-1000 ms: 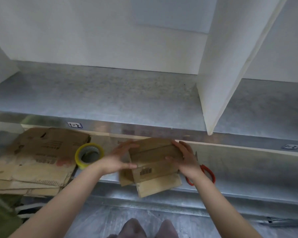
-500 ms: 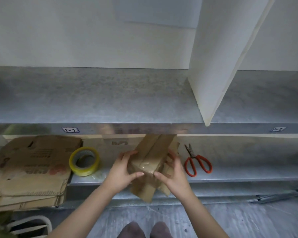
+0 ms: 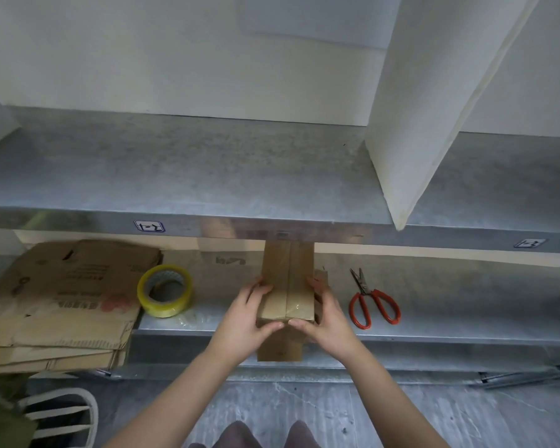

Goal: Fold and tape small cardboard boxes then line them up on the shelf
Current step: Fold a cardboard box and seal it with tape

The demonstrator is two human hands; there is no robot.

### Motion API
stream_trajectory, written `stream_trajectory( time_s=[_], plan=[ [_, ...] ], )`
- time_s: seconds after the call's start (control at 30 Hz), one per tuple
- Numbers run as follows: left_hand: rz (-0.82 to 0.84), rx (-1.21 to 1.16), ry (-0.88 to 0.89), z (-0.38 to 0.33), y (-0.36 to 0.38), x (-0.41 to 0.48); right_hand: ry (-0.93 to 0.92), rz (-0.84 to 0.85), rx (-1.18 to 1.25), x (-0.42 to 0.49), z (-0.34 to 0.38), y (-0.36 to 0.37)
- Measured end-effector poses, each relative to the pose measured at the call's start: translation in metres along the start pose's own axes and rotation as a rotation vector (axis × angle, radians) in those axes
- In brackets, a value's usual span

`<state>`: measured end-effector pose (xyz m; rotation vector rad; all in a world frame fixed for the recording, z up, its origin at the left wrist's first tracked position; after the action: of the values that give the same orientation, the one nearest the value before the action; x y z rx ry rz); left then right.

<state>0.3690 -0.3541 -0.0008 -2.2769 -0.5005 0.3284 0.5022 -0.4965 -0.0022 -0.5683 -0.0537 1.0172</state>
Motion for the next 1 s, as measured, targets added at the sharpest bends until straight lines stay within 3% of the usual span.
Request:
stream_trajectory(
  time_s=[0.33, 0.53, 0.7, 0.8, 1.0],
  plan=[
    [0.121, 0.489, 0.173, 0.0, -0.028, -0.013, -0.191, -0.178, -0.625, -0.037, 0.029, -0.019],
    [0.081, 0.672, 0.152, 0.029, -0.077, -0.037, -0.388, -0.065, -0.751, -0.03, 0.089, 0.026],
    [0.105, 0.751, 0.075, 0.083, -0.112, -0.055, -0.501, -0.097, -0.758, -0.007, 0.128, 0.103],
    [0.115, 0.726, 0.045, 0.123, -0.121, -0.054, -0.379, -0.038, -0.709, 0.015, 0.122, 0.145],
    [0.248, 0.718, 0.035, 0.178, -0.113, -0.037, 0.068, 0.083, -0.625, 0.048, 0.065, 0.197]
  ],
)
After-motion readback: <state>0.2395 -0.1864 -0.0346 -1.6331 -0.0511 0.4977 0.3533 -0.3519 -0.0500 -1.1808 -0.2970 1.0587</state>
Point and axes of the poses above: each hand's wrist, its own x-axis towards the middle knuckle, its own y-axis out of the palm, z = x × y, the point moved 3 cm from there along x, towards the middle knuckle, and after that the axes turned 6 degrees about z, right-handed, at the moved point
